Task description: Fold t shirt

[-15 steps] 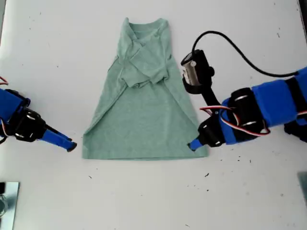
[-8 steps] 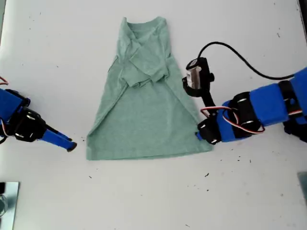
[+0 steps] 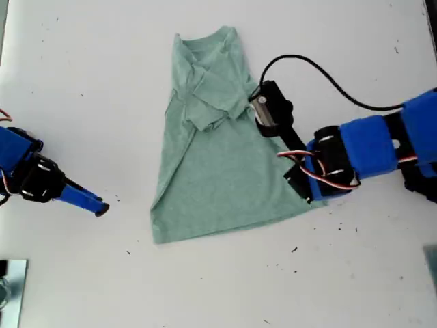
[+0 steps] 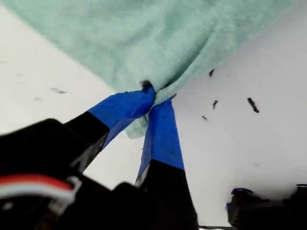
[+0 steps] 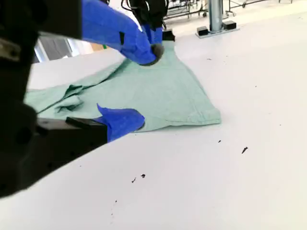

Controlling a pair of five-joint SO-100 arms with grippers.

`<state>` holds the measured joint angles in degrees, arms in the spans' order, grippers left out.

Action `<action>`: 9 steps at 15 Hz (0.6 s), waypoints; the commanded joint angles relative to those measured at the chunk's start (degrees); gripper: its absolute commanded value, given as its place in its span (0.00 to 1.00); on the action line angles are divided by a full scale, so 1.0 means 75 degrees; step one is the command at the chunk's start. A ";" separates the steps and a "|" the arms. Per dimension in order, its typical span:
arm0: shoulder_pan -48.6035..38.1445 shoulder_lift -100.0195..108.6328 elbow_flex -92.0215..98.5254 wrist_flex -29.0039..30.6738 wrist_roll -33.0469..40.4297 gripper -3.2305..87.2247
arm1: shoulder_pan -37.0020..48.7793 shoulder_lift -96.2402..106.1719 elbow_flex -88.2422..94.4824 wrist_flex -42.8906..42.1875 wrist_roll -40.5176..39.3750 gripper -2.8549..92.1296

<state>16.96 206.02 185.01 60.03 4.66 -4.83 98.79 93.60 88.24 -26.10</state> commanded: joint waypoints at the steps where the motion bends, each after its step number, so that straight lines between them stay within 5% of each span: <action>1: 0.0047 0.0059 0.0059 -0.0082 0.0000 0.23 | -0.0152 -0.0434 -0.2789 0.0961 -0.0398 0.01; 3: 0.0047 0.0059 0.0059 -0.0082 0.0000 0.23 | -0.0152 -0.1594 -0.4336 0.0867 -0.0527 0.01; 7: -0.0012 0.0059 0.0059 -0.0070 0.0000 0.23 | -0.0223 -0.2871 -0.4828 -0.1137 -0.0187 0.02; 9: -0.0094 0.0059 0.0059 -0.0070 0.0000 0.23 | -0.0445 -0.2965 -0.4781 -0.1934 -0.0117 0.27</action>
<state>16.96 206.02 185.01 60.03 4.66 -6.06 75.59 61.35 77.78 -27.60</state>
